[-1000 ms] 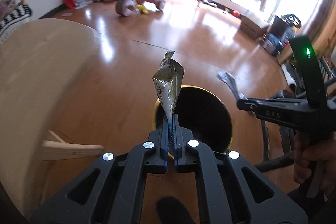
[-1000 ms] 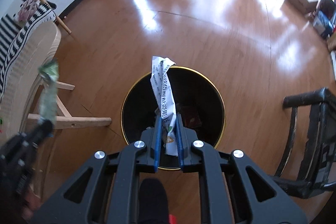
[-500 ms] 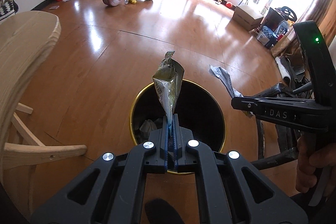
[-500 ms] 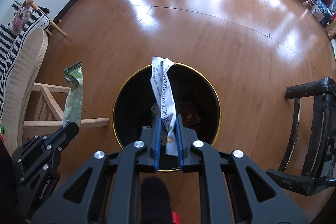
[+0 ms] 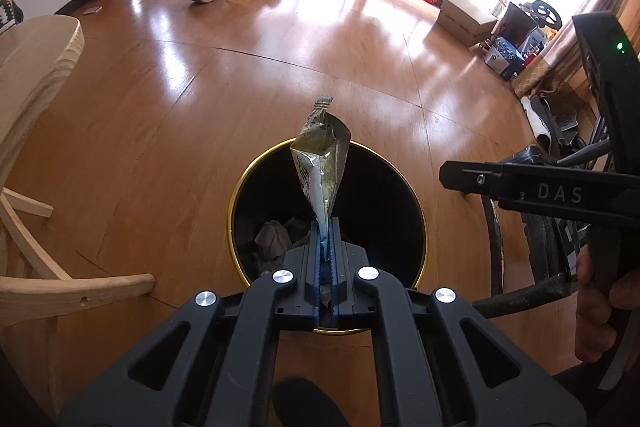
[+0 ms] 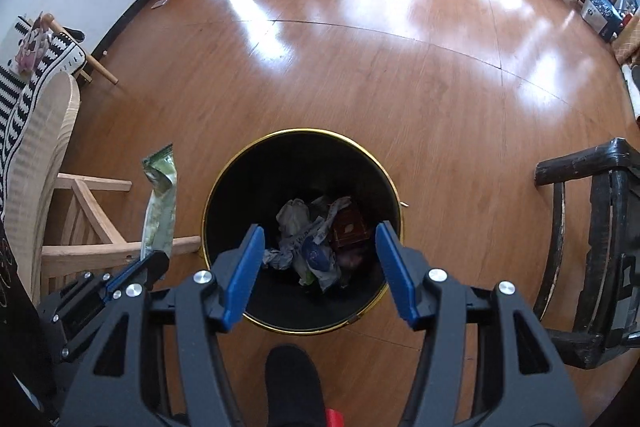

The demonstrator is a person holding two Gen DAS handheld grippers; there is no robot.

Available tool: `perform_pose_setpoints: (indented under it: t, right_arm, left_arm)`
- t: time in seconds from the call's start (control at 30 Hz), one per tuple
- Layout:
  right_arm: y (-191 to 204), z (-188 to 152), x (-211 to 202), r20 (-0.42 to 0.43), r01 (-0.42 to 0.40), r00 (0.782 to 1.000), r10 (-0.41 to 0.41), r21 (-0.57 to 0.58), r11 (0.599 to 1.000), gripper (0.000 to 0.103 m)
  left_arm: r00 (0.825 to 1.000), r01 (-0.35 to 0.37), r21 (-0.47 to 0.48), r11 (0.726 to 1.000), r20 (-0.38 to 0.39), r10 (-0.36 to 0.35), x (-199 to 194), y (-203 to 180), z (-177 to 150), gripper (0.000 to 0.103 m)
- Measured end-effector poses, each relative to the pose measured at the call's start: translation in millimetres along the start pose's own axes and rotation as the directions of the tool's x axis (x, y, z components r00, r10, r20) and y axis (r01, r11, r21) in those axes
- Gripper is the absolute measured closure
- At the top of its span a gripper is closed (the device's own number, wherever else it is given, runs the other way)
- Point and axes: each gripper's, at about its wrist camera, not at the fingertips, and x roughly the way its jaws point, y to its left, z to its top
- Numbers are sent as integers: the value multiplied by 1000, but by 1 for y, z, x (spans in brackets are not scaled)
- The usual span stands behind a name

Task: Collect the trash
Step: 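Carry the paper strip and snack wrapper over the black bin and open both tools, then return both open tools to the last trash on the table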

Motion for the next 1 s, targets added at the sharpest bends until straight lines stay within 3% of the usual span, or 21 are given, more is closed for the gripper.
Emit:
perform_pose_setpoints:
  t: [0.2, 0.33, 0.6, 0.77, 0.87, 1.0]
  right_arm:
    - [-12, 2, -8, 44, 31, 998, -33, 48, 998, 43]
    - [-17, 1, -12, 51, 39, 998, -43, 71, 997, 42]
    - [-10, 1, -16, 68, 36, 997, -39, 52, 998, 41]
    - [9, 4, -25, 105, 31, 994, -32, 11, 999, 36]
    - [31, 4, -33, 135, 26, 991, -21, -32, 999, 36]
    - [74, 1, -46, 179, 3, 984, 18, -116, 993, 34]
  left_arm:
    - [1000, 16, 3, 1000, -16, -16, 7, -1, 0, 95]
    - [999, 37, -11, 999, -2, -37, 9, -1, -1, 46]
    - [999, 29, 3, 1000, 17, -29, 4, -2, -2, 33]
    - [998, -3, -33, 999, 59, 5, -23, 16, -1, 24]
    - [993, -48, -46, 998, 102, 52, -54, 37, -4, 20]
    - [973, -148, -114, 982, 160, 165, -105, 83, -9, 15]
